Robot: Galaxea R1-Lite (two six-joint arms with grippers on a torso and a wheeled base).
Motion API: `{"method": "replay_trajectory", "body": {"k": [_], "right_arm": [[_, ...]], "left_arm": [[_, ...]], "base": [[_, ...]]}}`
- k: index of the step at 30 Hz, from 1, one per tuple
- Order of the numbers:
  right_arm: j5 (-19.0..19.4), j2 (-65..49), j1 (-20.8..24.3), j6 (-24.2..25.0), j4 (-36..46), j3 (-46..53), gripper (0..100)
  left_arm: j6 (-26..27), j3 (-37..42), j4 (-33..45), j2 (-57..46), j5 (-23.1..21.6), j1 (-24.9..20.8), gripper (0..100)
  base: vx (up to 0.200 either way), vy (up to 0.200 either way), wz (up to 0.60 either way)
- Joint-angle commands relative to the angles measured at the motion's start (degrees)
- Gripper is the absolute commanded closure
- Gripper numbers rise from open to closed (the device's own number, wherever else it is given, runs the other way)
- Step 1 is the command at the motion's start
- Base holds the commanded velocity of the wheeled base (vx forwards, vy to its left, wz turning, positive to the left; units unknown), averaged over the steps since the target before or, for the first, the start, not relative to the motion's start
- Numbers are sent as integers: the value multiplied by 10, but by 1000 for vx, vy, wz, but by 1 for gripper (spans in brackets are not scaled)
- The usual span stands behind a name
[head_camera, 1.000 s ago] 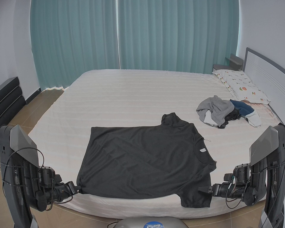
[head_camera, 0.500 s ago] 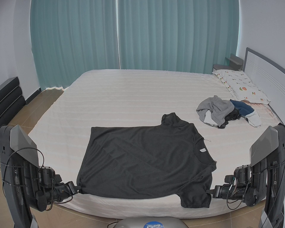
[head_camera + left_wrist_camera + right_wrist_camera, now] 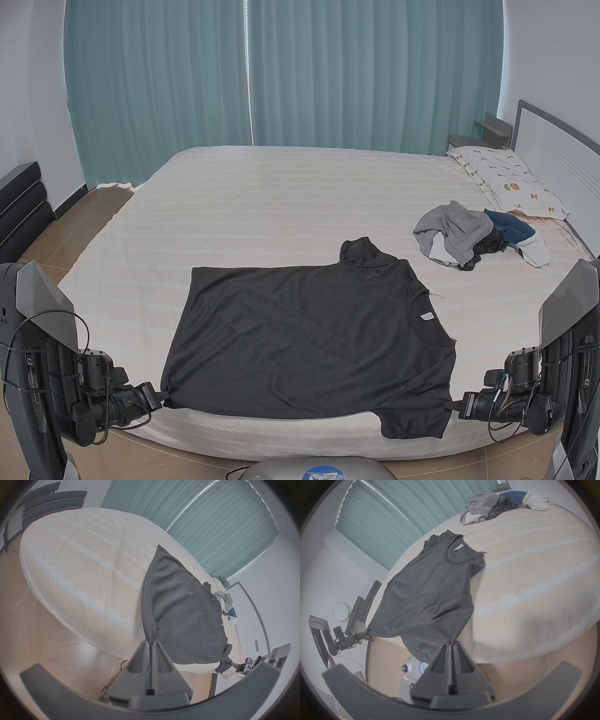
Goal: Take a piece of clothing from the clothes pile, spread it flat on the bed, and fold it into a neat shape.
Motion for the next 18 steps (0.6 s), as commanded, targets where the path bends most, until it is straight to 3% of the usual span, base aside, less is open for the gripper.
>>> {"method": "replay_trajectory", "body": {"k": [1,11,18], "right_arm": [[-3,-33,5,0,27,10,100],[-2,-124,4,-1,144,10,100],[-2,-191,6,-25,248,10,100]], "left_arm": [[4,12,-8,-21,3,1,100],[47,12,-4,-23,44,3,100],[84,13,44,-65,66,7,100]], "base": [[0,0,0],[0,0,0],[0,0,0]]}}
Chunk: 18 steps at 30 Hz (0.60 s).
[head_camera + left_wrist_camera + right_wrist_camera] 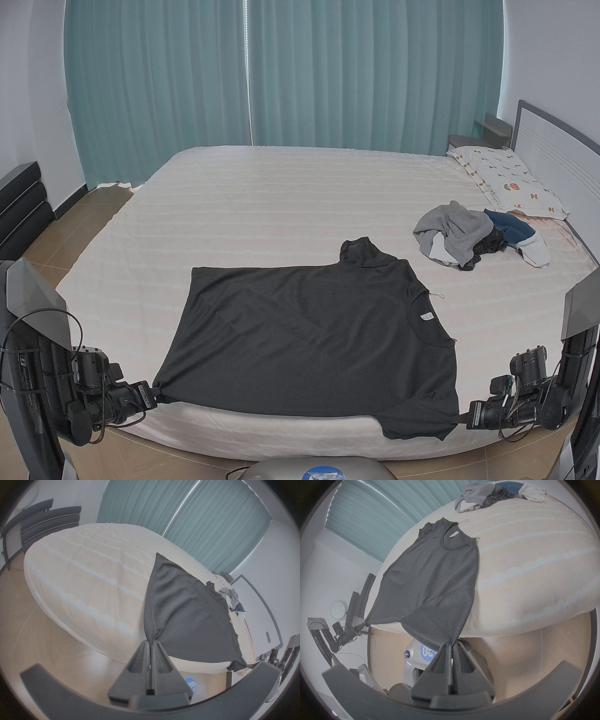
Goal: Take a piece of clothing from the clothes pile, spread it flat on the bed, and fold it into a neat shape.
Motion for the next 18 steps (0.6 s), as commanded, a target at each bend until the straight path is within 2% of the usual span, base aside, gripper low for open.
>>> {"method": "replay_trajectory", "body": {"k": [1,4,5,6,7,9,10,18], "right_arm": [[1,-63,2,-16,37,10,100],[1,-70,2,-20,49,10,100],[1,-73,2,-21,56,10,100],[1,-74,2,-21,57,10,100],[1,-78,4,-23,67,10,100],[0,-81,4,-27,73,10,100],[-1,-87,5,-39,87,10,100],[-16,-105,5,-57,146,10,100]], "left_arm": [[12,8,34,-47,6,2,100],[26,9,76,-73,5,2,100],[49,9,128,-87,9,-2,100],[54,8,135,-88,9,-2,100],[80,8,161,-89,18,-2,100],[91,8,165,-87,28,-2,100],[96,8,163,-84,52,0,100],[98,8,164,-74,55,0,100]], "base": [[0,0,0],[0,0,0],[0,0,0],[0,0,0],[0,0,0],[0,0,0],[0,0,0],[0,0,0]]}}
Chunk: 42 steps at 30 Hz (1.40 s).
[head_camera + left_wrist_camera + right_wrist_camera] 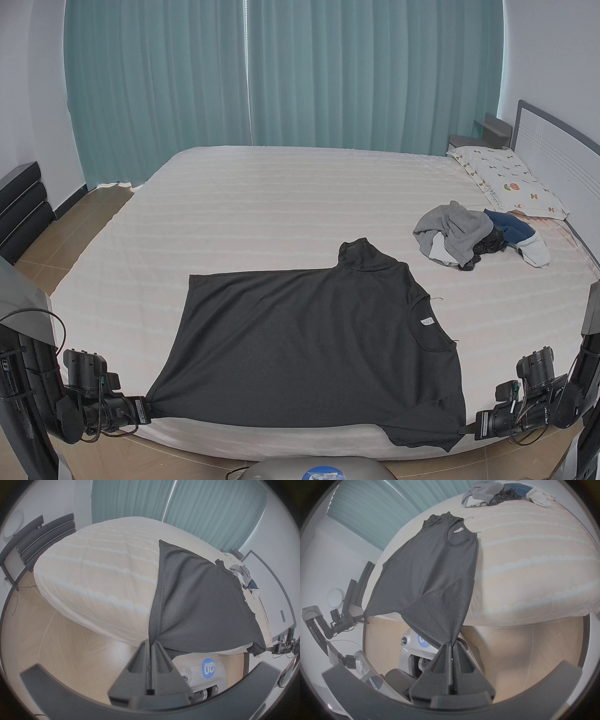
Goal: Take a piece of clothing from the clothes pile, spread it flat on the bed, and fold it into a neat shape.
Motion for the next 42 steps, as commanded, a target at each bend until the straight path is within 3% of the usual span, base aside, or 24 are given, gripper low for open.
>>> {"method": "replay_trajectory", "body": {"k": [1,11,21,37,42], "right_arm": [[-2,-18,1,-2,8,10,100],[-2,-72,30,-2,93,10,100],[-6,-100,42,-2,136,10,100],[-10,-128,45,-2,164,10,100],[-10,-130,43,0,135,9,100]], "left_arm": [[0,8,1,1,1,0,100],[3,9,10,-3,14,1,100],[28,8,81,-34,36,-2,100],[58,8,186,-103,33,-8,100],[49,5,160,-104,28,-8,100]], "base": [[0,0,0],[0,0,0],[0,0,0],[0,0,0],[0,0,0]]}}
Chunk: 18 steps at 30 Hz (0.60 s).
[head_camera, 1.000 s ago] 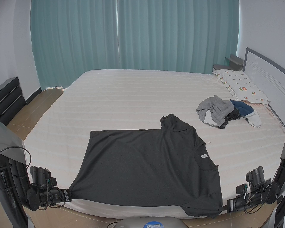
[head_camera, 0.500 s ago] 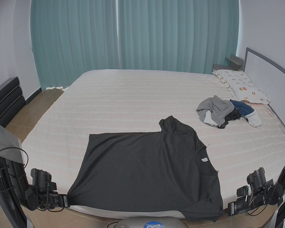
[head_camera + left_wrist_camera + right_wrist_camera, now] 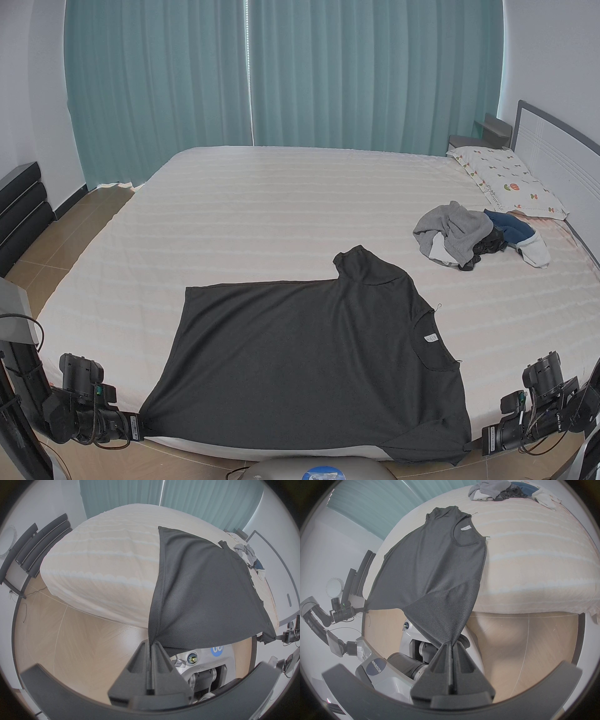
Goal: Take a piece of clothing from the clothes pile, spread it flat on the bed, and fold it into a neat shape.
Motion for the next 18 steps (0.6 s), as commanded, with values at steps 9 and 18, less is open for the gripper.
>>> {"method": "replay_trajectory", "body": {"k": [9,18], "right_arm": [[-20,27,-12,19,-169,-14,100],[-50,29,-11,49,-184,-81,100]], "left_arm": [[-198,-61,-132,-5,-3,-9,100],[-246,-84,-137,-7,-4,-19,100]], "base": [[0,0,0],[0,0,0]]}}
